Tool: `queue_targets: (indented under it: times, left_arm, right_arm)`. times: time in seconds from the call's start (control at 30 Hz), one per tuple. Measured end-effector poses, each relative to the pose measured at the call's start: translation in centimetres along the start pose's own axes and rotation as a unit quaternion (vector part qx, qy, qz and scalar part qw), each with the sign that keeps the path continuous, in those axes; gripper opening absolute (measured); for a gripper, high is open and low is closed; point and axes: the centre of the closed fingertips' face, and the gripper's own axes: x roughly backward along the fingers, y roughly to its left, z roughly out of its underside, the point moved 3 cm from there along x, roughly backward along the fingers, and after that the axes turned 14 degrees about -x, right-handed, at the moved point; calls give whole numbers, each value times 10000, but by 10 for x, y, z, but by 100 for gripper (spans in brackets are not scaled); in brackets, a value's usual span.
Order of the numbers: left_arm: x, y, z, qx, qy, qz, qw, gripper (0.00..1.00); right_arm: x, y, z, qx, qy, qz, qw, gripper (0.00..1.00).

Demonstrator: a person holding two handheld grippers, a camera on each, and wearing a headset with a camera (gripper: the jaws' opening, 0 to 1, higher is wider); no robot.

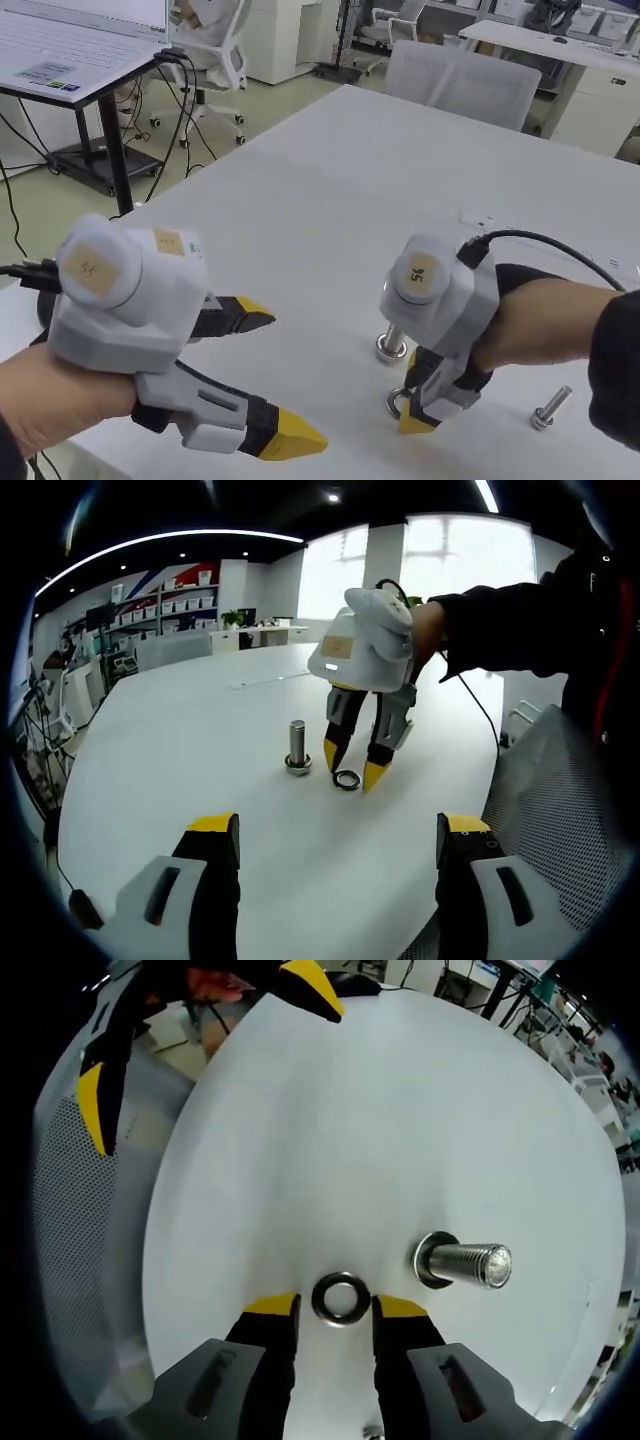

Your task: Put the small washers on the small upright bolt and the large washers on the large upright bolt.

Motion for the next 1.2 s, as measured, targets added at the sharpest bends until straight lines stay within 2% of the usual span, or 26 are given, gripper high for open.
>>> queue_targets:
  times: [0.33,0.4,0.93,1.2]
  left_arm:
    - [0,-1,-1,-12,-1,20,10000,80]
    - [0,-2,-1,-9,-2,25,10000,80]
    - [1,-6,-3,-30,15,33,10000,79]
    - [2,-6,-3,-31,13,22,10000,79]
  right_arm:
    - [0,-1,0,39,-109,-20,9999,29]
    - [0,-1,0,57,-96,-23,9999,25]
    - [0,-2,0,6,-72,-6,10000,24]
    - [5,-7,7,-18,29,28,10000,24]
